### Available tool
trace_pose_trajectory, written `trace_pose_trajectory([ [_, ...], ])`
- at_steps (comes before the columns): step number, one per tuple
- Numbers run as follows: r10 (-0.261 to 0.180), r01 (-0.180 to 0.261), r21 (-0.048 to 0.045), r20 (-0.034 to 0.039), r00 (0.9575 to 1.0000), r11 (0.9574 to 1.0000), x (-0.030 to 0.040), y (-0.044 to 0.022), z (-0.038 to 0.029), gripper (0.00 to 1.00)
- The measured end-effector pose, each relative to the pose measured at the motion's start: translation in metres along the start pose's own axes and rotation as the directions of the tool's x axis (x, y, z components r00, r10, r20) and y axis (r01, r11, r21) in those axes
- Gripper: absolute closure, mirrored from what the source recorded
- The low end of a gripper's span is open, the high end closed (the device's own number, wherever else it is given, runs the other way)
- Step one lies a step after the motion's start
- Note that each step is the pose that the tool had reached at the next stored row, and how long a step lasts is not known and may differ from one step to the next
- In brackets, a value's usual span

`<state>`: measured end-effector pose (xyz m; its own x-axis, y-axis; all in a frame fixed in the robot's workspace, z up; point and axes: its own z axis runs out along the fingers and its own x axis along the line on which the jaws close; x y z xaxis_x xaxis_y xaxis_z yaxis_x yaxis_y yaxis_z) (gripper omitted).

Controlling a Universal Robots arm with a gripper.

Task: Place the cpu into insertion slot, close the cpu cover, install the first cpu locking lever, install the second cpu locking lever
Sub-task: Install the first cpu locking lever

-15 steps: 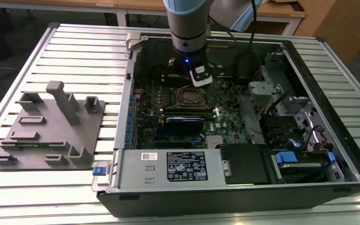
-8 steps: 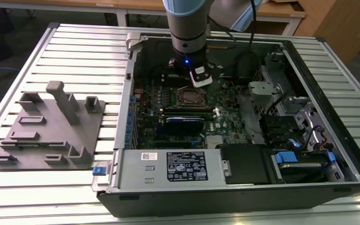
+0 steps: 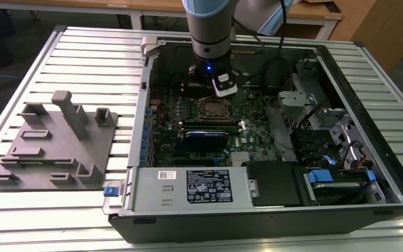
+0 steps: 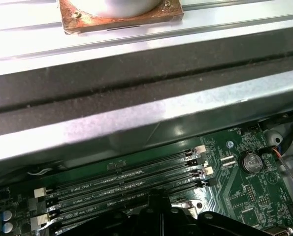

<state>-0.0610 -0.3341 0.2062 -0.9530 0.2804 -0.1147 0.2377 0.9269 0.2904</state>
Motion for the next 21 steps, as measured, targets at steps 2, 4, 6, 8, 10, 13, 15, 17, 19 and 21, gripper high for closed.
trace_pose_trajectory([
  [2,0.000,0.000,-0.0001,0.0001,1.0000,1.0000,0.0003,0.0002,0.0000,0.90],
  [4,0.000,0.000,-0.0004,0.0009,1.0000,1.0000,0.0004,0.0002,0.0002,0.90],
  [6,-0.001,0.001,-0.0005,0.0021,1.0000,1.0000,0.0005,0.0003,0.0006,0.90],
  [8,-0.001,0.001,-0.0002,0.0023,1.0000,1.0000,0.0006,0.0003,0.0007,0.90],
  [10,-0.001,0.001,0.0000,0.0023,1.0000,1.0000,0.0006,0.0003,0.0007,0.90],
  [13,-0.001,0.001,-0.0002,0.0030,1.0000,1.0000,0.0009,0.0001,0.0010,0.90],
  [15,-0.001,0.001,-0.0006,0.0043,1.0000,1.0000,0.0022,-0.0002,0.0021,0.90],
  [17,-0.002,0.002,-0.0003,0.0050,1.0000,1.0000,0.0034,0.0000,0.0032,0.90],
  [19,-0.002,0.002,0.0005,0.0056,1.0000,1.0000,0.0041,0.0010,0.0043,0.90],
  [21,-0.002,0.002,0.0033,0.0066,1.0000,1.0000,0.0046,0.0021,0.0056,0.90],
])
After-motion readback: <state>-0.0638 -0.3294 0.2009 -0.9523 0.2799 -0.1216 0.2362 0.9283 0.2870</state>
